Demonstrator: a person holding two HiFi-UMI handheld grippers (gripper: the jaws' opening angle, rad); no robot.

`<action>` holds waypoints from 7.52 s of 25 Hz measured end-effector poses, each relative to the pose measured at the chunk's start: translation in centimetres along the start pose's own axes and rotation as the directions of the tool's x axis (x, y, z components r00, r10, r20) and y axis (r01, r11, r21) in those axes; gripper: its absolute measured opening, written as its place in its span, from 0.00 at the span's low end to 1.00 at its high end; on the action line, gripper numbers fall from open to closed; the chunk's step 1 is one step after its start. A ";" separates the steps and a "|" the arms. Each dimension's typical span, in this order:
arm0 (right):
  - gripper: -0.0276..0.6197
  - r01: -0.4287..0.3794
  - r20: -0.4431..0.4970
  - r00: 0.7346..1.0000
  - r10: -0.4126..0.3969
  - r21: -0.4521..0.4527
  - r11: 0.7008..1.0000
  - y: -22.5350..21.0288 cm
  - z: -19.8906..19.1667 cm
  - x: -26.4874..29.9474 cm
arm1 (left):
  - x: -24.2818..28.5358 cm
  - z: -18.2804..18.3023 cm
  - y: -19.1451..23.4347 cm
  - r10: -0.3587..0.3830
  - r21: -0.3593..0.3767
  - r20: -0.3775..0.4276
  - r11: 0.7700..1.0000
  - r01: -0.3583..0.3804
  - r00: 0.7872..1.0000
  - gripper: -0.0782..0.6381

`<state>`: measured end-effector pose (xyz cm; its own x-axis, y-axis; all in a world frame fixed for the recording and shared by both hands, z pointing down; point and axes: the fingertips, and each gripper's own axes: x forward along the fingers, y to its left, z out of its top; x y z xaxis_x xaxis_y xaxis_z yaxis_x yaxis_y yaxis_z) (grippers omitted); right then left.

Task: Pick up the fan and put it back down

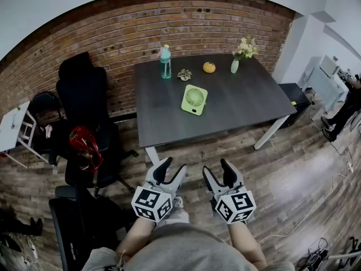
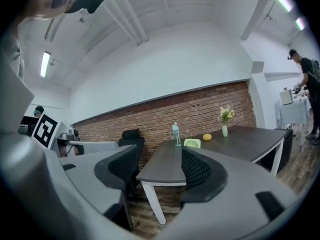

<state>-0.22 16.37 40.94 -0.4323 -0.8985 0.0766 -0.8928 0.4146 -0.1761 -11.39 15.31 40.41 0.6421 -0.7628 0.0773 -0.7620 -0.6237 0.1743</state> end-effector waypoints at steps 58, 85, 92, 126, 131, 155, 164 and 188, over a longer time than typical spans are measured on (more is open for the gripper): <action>0.50 -0.006 -0.122 0.993 0.007 0.004 1.000 -20.6 0.7 33.4 | 29.7 1.7 23.2 0.094 -0.098 -0.067 0.990 -0.100 0.993 0.45; 0.44 -0.126 -0.296 0.947 0.127 0.023 0.992 -27.1 -5.5 42.4 | 35.2 0.5 26.3 0.184 -0.120 -0.120 0.973 -0.198 0.976 0.44; 0.37 -0.167 -0.323 0.932 0.167 0.029 0.986 -27.5 -6.4 43.3 | 36.3 0.5 26.4 0.193 -0.111 -0.130 0.972 -0.208 0.972 0.44; 0.12 -0.241 -0.310 0.920 0.240 0.035 0.970 -21.9 -6.2 40.2 | 34.7 1.5 25.0 0.181 -0.092 -0.105 0.977 -0.191 0.978 0.44; 0.11 -0.220 -0.298 0.930 0.216 0.021 0.975 -20.9 -5.8 40.0 | 34.0 1.9 24.7 0.179 -0.091 -0.091 0.978 -0.187 0.980 0.44; 0.11 -0.133 -0.233 0.967 0.108 -0.090 0.987 -26.7 0.8 41.1 | 35.2 3.1 22.6 0.149 -0.085 -0.056 0.985 -0.153 0.987 0.44; 0.11 -0.072 -0.222 0.974 0.047 -0.107 0.992 -32.7 2.5 42.5 | 38.9 3.1 21.8 0.127 -0.083 -0.058 0.988 -0.132 0.990 0.44; 0.11 0.027 -0.223 0.973 -0.056 -0.129 0.991 -44.3 3.3 48.4 | 45.0 2.6 22.4 0.139 -0.074 -0.068 0.987 -0.144 0.988 0.44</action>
<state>18.77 -45.96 49.21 -0.3993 -0.8651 0.3035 -0.9130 0.4054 -0.0456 0.17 -33.45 45.26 0.5343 -0.8285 0.1676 -0.8380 -0.4931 0.2337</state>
